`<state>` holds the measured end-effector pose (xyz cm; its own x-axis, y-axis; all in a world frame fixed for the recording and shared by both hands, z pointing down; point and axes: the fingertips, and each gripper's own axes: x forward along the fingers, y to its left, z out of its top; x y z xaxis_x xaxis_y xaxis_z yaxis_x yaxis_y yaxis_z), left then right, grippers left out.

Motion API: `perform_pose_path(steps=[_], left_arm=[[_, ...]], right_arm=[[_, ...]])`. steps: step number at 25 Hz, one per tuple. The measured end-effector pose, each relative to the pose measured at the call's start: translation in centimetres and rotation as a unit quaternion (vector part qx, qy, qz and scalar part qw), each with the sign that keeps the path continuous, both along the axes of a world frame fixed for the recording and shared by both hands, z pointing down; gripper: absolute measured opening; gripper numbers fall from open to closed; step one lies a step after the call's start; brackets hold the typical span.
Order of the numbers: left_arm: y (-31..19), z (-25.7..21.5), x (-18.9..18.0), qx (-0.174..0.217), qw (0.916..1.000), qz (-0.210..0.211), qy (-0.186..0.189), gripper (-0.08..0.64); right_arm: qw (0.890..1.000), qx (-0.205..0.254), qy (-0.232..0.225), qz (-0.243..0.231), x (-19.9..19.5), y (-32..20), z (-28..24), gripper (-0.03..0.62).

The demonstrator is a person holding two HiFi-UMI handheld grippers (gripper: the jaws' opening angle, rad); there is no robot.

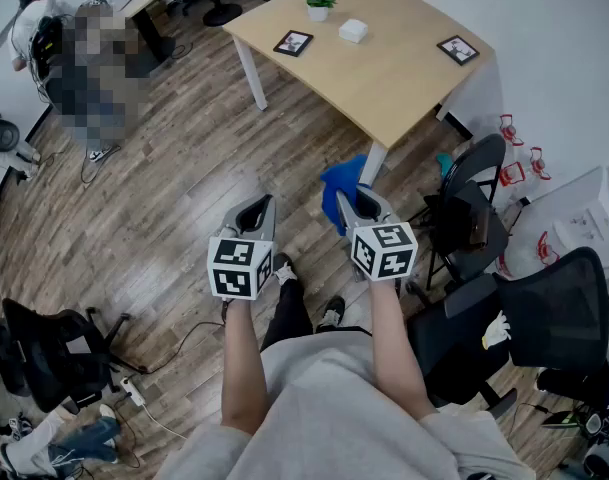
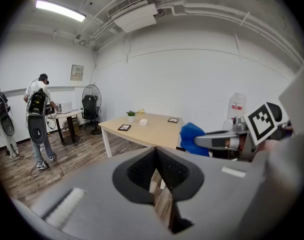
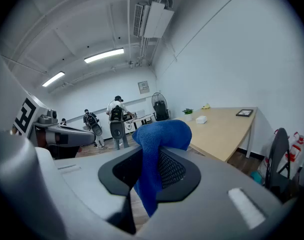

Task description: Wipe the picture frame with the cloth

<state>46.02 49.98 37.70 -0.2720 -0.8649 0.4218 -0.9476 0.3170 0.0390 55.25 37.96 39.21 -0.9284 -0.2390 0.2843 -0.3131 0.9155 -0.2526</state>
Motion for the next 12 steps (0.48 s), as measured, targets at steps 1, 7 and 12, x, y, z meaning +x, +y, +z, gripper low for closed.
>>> perform_pose_path(steps=[1,7,12], left_arm=[[-0.2,-0.2,-0.3,0.004,1.0000,0.000,-0.002,0.052],[-1.2,-0.7,-2.4,0.020,0.9998,-0.005,-0.007,0.052],[-2.2,-0.6,-4.9,0.024,0.9997,-0.005,-0.006,0.052]], right_arm=[[1.000,0.001,-0.001,-0.001,-0.4,-0.1,-0.1,0.077],[1.000,0.004,0.000,-0.002,-2.5,-0.9,-0.2,0.077],[1.000,0.002,0.001,-0.002,-4.8,-1.8,-0.2,0.077]])
